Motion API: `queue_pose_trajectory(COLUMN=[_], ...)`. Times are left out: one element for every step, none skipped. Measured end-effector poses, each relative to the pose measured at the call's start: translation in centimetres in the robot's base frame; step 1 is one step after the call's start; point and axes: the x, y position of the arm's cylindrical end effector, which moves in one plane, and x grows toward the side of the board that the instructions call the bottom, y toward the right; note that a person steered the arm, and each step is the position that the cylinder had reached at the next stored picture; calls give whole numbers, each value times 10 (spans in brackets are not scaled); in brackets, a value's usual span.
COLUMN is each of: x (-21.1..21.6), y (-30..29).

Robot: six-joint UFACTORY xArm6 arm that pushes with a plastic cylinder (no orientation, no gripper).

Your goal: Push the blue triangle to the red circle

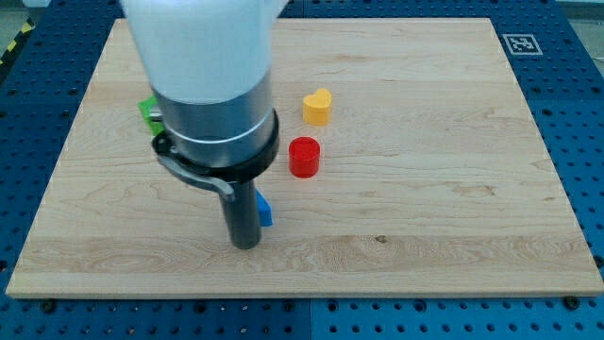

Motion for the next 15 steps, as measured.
queue_pose_trajectory(x=[-4, -17, 0, 2, 0, -1, -3, -13, -30, -36, -36, -32, -34, -50, -65], y=[-41, -47, -39, -32, -32, -13, 14, 25, 25, 25, 24, 12, -3, -5, -3])
